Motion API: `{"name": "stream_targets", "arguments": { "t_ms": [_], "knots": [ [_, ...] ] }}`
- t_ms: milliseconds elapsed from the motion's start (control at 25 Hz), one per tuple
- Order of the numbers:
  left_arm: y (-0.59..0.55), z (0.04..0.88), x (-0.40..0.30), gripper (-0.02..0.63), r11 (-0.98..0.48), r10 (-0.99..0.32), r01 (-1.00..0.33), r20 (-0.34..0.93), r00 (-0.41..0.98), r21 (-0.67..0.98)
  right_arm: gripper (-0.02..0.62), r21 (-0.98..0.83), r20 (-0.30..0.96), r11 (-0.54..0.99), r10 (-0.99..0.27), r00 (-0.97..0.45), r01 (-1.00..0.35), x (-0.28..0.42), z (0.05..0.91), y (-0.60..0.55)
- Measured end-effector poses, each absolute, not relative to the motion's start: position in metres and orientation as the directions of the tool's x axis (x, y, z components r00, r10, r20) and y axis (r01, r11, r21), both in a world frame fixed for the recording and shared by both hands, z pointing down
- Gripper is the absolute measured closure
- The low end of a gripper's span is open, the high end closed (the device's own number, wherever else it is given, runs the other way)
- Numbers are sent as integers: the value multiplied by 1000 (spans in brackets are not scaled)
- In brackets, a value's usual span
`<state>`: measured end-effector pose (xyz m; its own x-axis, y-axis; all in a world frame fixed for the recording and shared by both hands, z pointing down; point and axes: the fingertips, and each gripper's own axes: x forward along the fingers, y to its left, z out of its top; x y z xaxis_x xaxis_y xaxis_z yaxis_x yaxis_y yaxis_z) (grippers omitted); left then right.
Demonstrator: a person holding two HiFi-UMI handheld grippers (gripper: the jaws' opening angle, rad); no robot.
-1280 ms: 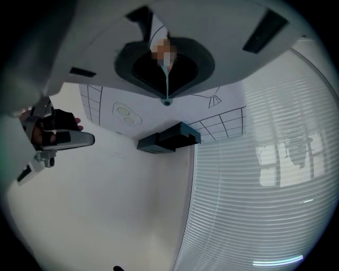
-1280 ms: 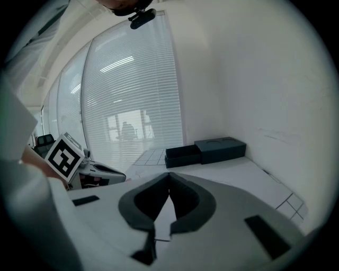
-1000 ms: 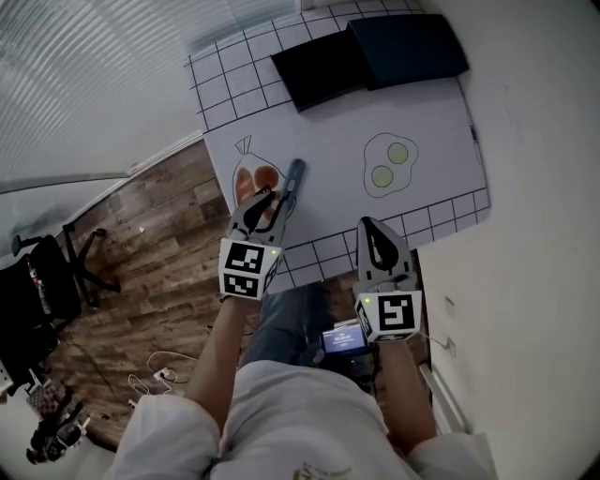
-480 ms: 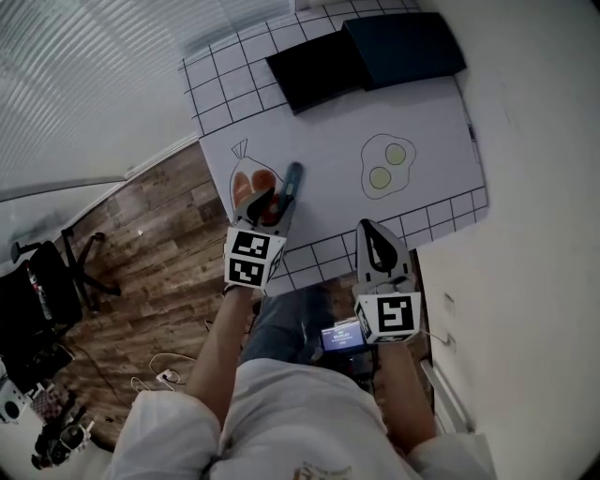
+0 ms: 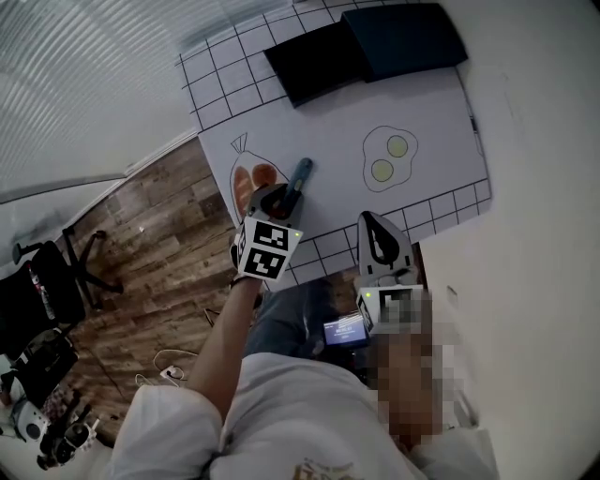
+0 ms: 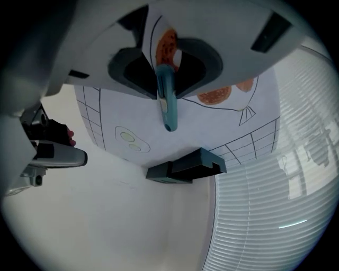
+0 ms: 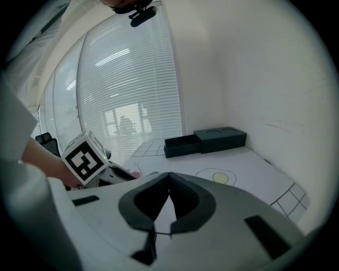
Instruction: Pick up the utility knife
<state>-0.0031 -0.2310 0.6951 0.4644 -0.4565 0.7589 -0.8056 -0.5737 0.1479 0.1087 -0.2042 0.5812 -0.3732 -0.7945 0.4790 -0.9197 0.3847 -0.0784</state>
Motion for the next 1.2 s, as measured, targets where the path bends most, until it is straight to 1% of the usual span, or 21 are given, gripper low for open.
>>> {"name": "stream_targets", "arguments": {
  "t_ms": [280, 680, 1200],
  "knots": [
    [-231, 686, -5, 494, -583, -445, -792, 745, 497, 181, 589, -71, 485, 368, -800, -354, -927, 115, 578, -202],
    [-234, 644, -7, 494, -593, -497, -772, 650, 575, 229, 589, -52, 463, 372, -813, -353, -927, 112, 561, -200],
    [-233, 565, -19, 495, -602, -579, -768, 542, 609, 219, 589, -18, 406, 379, -843, -353, -925, 116, 519, -201]
  ]
}}
